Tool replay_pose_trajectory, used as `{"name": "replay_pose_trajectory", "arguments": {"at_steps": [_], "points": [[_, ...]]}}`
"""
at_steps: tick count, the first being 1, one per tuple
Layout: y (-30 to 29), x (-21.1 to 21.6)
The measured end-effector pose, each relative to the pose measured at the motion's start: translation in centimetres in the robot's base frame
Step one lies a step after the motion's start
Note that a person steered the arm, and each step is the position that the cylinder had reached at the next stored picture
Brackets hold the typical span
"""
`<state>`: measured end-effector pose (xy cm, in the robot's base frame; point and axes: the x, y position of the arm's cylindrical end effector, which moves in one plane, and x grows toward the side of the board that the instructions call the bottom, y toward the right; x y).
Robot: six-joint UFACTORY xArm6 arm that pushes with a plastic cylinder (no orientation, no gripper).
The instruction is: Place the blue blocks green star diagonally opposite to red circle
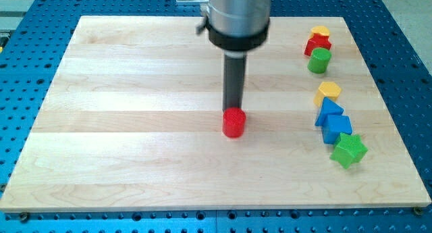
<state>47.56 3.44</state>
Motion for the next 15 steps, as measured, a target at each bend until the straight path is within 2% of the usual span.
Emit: {"name": "replay_pose_trajectory", "arguments": {"at_steps": [1, 2, 3, 5, 6, 7, 8, 9, 10, 11, 12, 13, 14, 15], "points": [[1.8, 7.4], [8.5, 14.2], [12.7, 14.3], [19.2, 10.2], [16.0, 6.8], [13.1, 0.6], [6.1, 2.5], [-2.5, 8.0], [-6.5, 11.6], [-6.0, 14.3], [-1.1, 14.3], [10.4, 14.0], [6.5, 14.2], [5.5, 11.8]]}}
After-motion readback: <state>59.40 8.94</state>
